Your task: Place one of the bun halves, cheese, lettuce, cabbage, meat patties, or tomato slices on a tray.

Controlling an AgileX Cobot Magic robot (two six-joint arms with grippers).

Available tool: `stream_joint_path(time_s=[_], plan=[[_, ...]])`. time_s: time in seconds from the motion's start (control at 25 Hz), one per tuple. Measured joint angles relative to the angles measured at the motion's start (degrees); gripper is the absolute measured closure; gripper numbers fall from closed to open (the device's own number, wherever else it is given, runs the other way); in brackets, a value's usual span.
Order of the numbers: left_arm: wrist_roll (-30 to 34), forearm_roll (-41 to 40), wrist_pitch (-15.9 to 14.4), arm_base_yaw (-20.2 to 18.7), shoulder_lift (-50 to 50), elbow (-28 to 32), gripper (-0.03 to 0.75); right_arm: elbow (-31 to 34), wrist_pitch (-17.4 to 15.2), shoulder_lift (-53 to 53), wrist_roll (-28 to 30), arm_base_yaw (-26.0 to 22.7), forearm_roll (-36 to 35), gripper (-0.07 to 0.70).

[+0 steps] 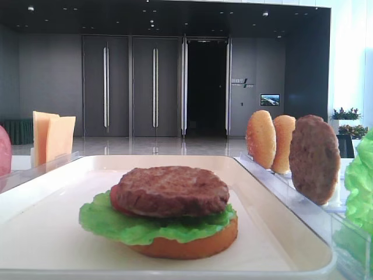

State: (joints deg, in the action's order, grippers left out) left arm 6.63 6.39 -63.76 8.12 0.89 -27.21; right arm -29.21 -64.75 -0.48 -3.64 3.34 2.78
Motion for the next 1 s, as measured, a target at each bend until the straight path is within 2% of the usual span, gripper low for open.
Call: stream_joint_path(time_s=[1.0], plan=[[0.0,0.0,0.0,0.0,0.0,0.0,0.433,0.1,0.0,0.0,0.1,0.0,0.0,0.042]])
